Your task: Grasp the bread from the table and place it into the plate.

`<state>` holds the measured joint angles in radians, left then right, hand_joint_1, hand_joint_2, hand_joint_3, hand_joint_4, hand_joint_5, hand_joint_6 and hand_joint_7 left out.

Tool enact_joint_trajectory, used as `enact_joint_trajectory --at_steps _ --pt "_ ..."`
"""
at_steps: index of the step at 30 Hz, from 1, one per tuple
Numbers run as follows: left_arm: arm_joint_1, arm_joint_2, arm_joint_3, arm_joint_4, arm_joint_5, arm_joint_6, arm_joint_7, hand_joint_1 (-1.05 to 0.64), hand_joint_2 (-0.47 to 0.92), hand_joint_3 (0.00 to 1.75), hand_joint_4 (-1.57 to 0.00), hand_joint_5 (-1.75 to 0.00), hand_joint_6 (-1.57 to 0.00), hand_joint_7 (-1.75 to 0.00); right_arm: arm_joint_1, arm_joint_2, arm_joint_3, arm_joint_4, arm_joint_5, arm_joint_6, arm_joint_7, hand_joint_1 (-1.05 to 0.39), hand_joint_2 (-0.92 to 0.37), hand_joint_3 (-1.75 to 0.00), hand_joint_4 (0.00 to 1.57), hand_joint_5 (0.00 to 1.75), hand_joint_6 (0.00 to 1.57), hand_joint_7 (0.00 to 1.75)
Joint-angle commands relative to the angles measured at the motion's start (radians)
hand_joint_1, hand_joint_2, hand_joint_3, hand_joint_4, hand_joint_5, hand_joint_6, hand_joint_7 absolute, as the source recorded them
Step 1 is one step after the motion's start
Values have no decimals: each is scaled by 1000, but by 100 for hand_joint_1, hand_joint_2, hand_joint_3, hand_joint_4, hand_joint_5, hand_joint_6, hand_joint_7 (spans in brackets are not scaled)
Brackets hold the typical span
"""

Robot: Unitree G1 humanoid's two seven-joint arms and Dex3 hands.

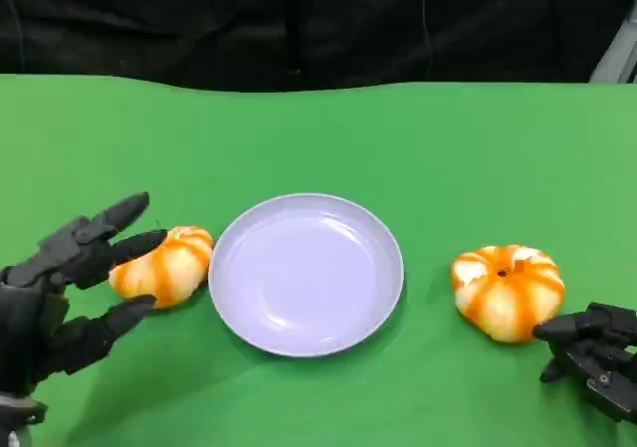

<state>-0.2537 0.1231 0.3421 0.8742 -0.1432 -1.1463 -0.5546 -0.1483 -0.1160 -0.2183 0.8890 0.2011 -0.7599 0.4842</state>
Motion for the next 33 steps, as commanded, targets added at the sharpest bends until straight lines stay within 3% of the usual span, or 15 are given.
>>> enact_joint_trajectory --at_steps 1,7,14,22,33 --pt "8 59 -3 4 300 -61 261 -73 92 22 -73 -4 -63 -3 -4 -17 -4 4 8 -5 3 0 -92 -39 76 136 99 59" --pt "15 143 -85 -33 703 13 678 -72 92 20 -69 -1 -63 -2 -9 -18 -6 11 9 -12 12 1 -92 -40 75 137 99 60" --pt "-23 232 -267 -17 933 156 1046 -74 92 16 -68 0 -65 -2 -14 -17 -7 14 12 -5 16 0 -92 -40 75 137 98 61" --pt "-91 282 -444 30 989 332 1208 -78 92 14 -67 0 -65 -1 -16 -16 -11 20 15 -13 20 0 -92 -39 76 137 98 62" --pt "-181 298 -592 126 960 439 1258 -80 92 17 -66 0 -66 -1 -16 -14 -11 21 17 -11 26 0 -92 -38 76 138 98 64"
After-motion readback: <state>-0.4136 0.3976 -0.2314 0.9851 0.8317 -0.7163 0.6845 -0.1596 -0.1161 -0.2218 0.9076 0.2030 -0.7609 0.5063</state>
